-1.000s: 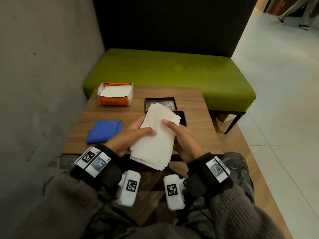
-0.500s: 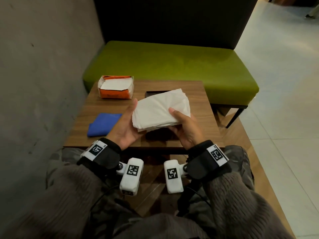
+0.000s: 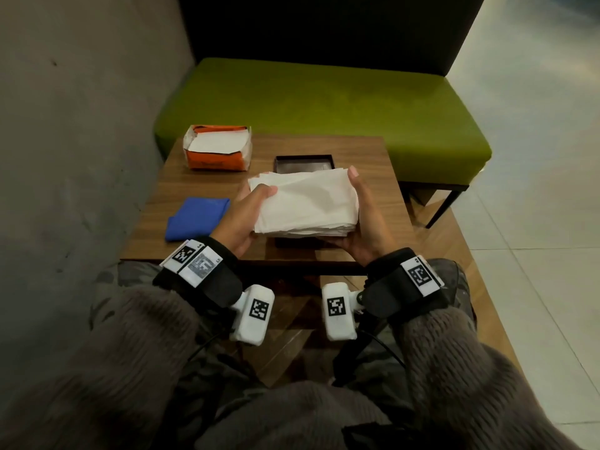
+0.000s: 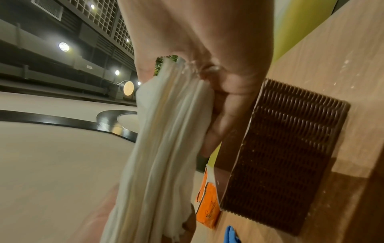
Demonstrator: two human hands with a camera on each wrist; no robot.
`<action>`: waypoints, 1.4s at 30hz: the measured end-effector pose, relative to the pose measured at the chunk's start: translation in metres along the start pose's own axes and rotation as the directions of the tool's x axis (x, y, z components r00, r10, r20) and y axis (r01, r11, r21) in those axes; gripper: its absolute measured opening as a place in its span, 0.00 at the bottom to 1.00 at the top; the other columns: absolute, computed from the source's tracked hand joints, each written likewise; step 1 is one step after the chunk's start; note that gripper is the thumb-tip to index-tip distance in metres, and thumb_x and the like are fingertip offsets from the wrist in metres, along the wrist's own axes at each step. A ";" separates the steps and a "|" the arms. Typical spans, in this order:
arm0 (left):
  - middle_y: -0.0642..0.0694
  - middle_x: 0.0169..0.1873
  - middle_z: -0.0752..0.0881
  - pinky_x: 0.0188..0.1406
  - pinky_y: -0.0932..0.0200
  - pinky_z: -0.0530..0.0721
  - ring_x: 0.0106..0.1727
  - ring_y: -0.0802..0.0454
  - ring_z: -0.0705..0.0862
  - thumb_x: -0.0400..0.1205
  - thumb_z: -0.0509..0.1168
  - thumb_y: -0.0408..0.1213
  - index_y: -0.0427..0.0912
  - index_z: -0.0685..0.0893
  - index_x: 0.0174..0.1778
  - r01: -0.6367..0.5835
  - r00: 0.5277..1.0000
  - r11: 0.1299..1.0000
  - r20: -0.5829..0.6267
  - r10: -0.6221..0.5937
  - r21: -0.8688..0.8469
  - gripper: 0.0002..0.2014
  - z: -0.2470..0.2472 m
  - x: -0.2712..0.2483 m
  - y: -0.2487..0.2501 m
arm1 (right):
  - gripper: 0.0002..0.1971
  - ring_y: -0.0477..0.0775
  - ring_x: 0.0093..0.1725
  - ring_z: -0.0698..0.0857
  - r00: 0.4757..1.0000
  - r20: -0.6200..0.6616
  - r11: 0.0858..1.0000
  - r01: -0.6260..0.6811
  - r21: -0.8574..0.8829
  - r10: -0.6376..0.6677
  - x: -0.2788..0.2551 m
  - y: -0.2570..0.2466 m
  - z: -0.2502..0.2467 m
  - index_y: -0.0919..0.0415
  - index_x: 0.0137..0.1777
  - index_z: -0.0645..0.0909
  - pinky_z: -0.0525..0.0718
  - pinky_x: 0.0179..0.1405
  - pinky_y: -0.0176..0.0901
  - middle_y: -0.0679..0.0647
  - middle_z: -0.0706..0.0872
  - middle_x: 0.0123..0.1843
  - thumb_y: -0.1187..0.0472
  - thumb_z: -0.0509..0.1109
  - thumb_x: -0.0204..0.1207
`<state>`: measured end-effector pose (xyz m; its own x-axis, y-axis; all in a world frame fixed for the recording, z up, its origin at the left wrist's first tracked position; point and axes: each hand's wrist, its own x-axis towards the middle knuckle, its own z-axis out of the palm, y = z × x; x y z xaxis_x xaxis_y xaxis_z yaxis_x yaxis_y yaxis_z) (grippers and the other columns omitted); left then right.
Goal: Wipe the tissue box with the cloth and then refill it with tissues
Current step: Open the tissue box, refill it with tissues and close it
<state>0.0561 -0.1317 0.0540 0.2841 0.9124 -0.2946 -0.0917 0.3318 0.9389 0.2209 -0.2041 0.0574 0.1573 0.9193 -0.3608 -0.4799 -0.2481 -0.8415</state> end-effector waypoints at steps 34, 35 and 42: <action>0.46 0.66 0.77 0.68 0.47 0.77 0.65 0.49 0.79 0.84 0.58 0.31 0.47 0.67 0.75 -0.157 0.987 0.829 0.101 0.121 0.537 0.22 0.015 0.081 0.008 | 0.23 0.55 0.57 0.85 0.954 -0.164 0.674 0.051 -0.737 -0.252 0.069 -0.027 -0.040 0.59 0.69 0.74 0.86 0.56 0.55 0.52 0.85 0.58 0.54 0.73 0.77; 0.47 0.65 0.77 0.69 0.47 0.76 0.65 0.49 0.79 0.84 0.58 0.30 0.47 0.68 0.74 -0.192 0.981 0.798 0.125 0.146 0.571 0.22 0.015 0.084 0.006 | 0.23 0.55 0.56 0.85 0.950 -0.150 0.636 0.063 -0.769 -0.275 0.071 -0.027 -0.040 0.59 0.69 0.74 0.86 0.55 0.54 0.53 0.85 0.57 0.55 0.73 0.77; 0.49 0.62 0.79 0.63 0.53 0.75 0.61 0.50 0.78 0.83 0.58 0.34 0.49 0.71 0.71 -0.353 0.935 0.494 0.272 0.229 0.795 0.20 0.012 0.086 -0.008 | 0.16 0.65 0.60 0.79 0.961 -0.006 0.185 0.048 -0.981 -0.278 0.077 -0.021 -0.048 0.57 0.58 0.74 0.78 0.61 0.65 0.53 0.84 0.53 0.49 0.70 0.77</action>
<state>0.0922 -0.0589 0.0237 0.5045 0.8633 -0.0118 0.6131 -0.3486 0.7089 0.2849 -0.1432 0.0279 0.2892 0.9503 -0.1152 0.7656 -0.3018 -0.5681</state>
